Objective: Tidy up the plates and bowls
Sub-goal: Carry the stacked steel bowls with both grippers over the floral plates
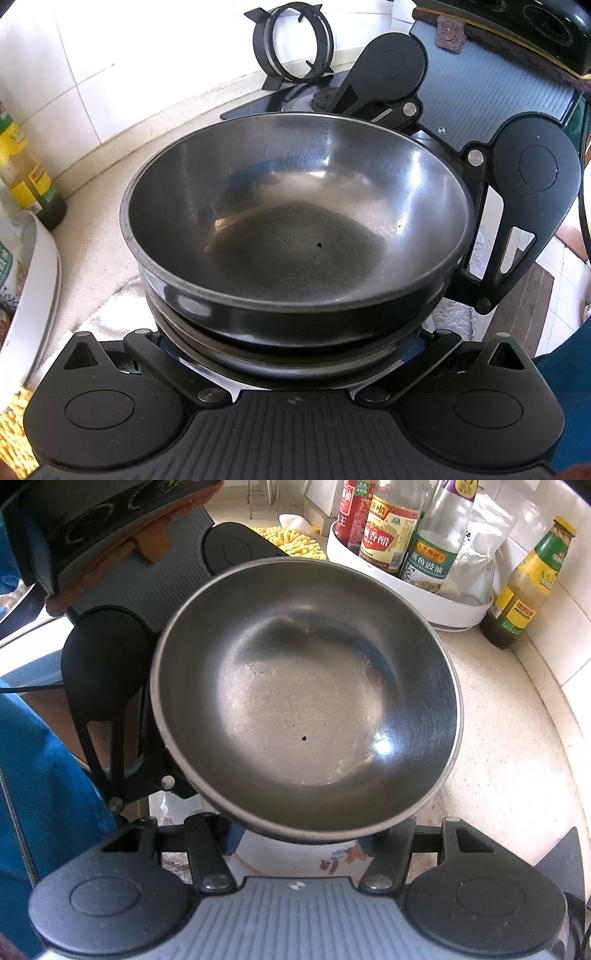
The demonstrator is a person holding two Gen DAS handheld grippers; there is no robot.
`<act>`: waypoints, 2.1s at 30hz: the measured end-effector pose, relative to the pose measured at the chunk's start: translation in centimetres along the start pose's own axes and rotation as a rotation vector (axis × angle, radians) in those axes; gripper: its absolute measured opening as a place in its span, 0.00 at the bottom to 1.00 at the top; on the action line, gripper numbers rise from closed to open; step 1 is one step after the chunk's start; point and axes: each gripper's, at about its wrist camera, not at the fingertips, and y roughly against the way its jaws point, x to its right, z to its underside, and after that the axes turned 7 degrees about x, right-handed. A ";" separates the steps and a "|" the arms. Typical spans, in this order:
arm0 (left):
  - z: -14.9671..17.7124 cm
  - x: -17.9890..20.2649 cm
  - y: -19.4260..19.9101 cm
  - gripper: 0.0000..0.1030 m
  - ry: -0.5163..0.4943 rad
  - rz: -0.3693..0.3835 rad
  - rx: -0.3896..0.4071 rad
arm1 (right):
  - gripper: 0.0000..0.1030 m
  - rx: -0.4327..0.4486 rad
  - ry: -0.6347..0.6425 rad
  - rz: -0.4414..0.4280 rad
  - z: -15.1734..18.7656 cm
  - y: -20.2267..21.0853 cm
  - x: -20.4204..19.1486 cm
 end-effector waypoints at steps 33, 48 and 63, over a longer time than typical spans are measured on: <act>0.5 -1.7 1.2 1.00 0.051 0.001 -0.030 | 0.79 -0.084 -0.038 0.048 -0.9 1.3 -0.7; 0.9 -2.0 -1.1 1.00 0.063 0.026 -0.065 | 0.79 -0.114 -0.070 0.003 -0.4 -1.0 -0.5; 1.7 -1.2 -0.4 1.00 0.056 0.000 -0.061 | 0.79 -0.099 -0.084 -0.021 -0.2 -1.8 0.9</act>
